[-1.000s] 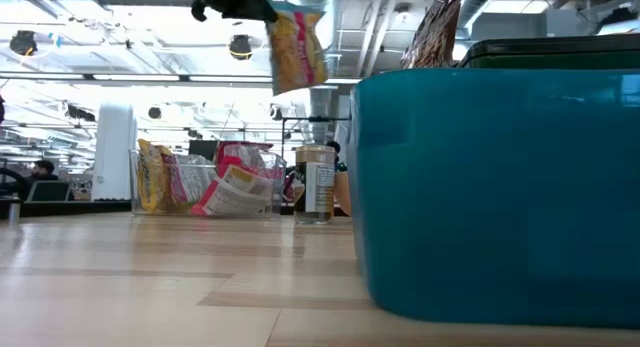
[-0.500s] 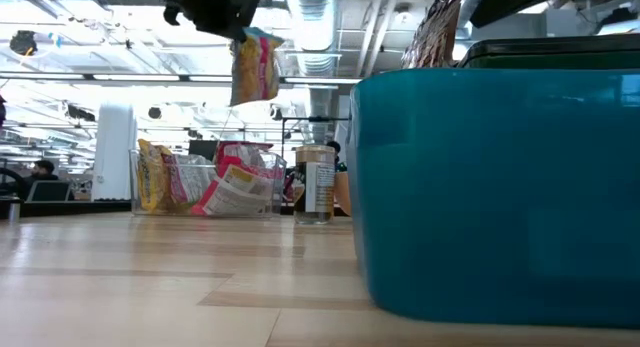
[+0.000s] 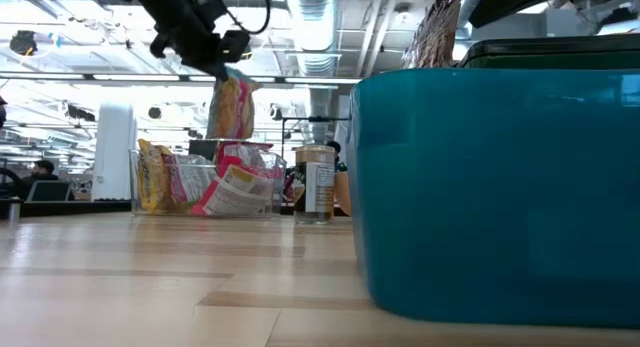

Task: Pick & Place Food Item
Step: Put the blue noodle pack into the transparent bin

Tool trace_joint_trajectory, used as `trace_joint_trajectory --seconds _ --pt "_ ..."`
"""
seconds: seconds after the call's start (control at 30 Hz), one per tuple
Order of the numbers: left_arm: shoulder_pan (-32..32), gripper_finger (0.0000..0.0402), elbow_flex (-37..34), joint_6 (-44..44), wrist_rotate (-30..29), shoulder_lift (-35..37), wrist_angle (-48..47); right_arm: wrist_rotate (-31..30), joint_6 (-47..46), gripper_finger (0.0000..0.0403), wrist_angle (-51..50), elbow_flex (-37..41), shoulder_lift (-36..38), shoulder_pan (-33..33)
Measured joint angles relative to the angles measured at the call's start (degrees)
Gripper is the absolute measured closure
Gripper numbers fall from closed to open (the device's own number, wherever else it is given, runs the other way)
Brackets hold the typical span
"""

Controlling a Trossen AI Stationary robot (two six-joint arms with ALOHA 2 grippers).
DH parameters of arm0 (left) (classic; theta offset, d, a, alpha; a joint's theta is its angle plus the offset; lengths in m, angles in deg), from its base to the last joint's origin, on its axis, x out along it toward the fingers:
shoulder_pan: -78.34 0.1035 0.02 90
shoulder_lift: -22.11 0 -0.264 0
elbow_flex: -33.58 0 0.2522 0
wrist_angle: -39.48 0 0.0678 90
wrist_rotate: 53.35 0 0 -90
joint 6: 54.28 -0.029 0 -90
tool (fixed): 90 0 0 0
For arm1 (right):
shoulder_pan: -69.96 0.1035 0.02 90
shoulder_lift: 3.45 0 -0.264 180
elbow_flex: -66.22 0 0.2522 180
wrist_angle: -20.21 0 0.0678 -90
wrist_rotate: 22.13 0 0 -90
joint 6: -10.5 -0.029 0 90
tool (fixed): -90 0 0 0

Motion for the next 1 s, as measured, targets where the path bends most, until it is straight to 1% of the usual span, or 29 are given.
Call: trace_joint_trajectory --seconds 0.13,0.23,0.33,0.5,0.6,0.77,1.0 --pt "2.17 0.0401 0.0 4.66 1.23 -0.16 -4.06 -0.15 0.17 0.0402 0.47 -0.02 0.0 0.0" --pt "2.67 0.0401 0.0 8.29 2.16 -0.5 -6.38 -0.16 0.15 0.0402 0.47 -0.02 0.0 0.0" --pt "2.77 0.0401 0.0 10.34 3.62 -0.5 -6.71 -0.16 0.06 0.0402 0.49 -0.02 0.0 0.0" --pt "3.1 0.0401 -0.06 14.58 3.74 -0.53 -9.2 -0.2 0.04 0.0401 0.75 -0.02 0.0 0.0" --pt "3.44 0.0401 -2.06 15.4 3.5 -0.92 -8.95 -0.2 0.04 0.0401 1.09 -0.02 0.0 0.0" --pt "4.68 0.0401 -8.04 17.08 4.98 -0.93 -2.37 -0.22 0.08 0.0401 1.3 -0.02 0.0 0.0" --pt "4.87 0.0401 -13.44 18.14 8.58 -0.59 6.39 -0.31 0.09 0.0401 1.41 -0.04 0.0 -0.02"
